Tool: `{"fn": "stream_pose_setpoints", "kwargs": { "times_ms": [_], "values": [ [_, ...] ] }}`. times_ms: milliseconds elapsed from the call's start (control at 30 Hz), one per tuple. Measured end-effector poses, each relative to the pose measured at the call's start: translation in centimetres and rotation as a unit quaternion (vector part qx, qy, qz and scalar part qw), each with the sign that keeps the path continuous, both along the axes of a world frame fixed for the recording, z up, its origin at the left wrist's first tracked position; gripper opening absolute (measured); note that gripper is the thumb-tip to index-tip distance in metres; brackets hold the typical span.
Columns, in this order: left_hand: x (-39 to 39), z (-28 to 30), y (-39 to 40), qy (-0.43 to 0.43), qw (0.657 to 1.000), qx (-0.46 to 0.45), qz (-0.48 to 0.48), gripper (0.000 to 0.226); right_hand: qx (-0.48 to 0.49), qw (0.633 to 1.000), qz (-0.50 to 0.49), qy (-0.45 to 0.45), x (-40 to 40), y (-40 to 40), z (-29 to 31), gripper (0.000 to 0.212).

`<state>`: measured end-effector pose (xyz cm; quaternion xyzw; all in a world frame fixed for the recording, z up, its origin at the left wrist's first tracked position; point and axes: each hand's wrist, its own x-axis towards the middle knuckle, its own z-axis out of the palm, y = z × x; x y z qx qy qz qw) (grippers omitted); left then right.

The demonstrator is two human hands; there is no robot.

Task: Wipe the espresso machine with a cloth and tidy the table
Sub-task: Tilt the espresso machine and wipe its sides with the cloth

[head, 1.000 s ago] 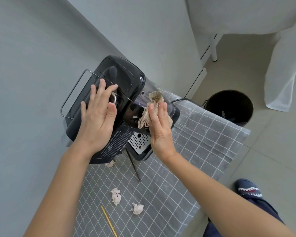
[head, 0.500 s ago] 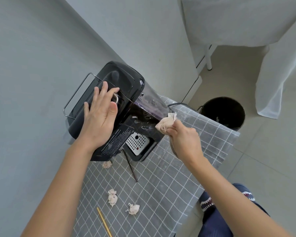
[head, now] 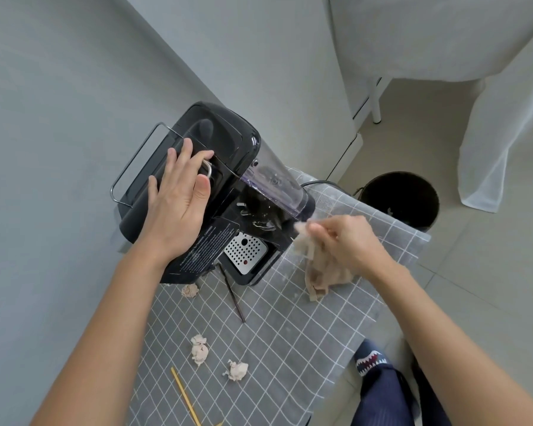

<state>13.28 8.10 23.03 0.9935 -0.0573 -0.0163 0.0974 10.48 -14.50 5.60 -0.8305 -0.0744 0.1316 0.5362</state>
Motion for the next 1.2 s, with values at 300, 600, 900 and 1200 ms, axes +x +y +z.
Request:
{"fn": "stream_pose_setpoints", "kwargs": {
  "times_ms": [300,600,900,1200],
  "values": [
    [0.0,-0.1,0.2,0.001,1.000,0.000,0.001,0.054,-0.277,0.951,0.101,-0.090,-3.6,3.9,-8.3,0.059],
    [-0.1,-0.2,0.0,0.008,1.000,-0.007,0.002,0.057,-0.162,0.956,0.115,-0.215,-3.5,3.4,-10.8,0.030],
    [0.0,0.0,0.0,0.007,1.000,-0.012,0.006,0.057,0.366,0.833,-0.415,-0.018,-1.4,8.0,4.9,0.023],
    [0.2,0.0,0.1,0.014,0.999,-0.035,0.007,0.057,0.231,0.861,-0.435,-0.126,3.1,17.9,8.3,0.072]
  ]
}}
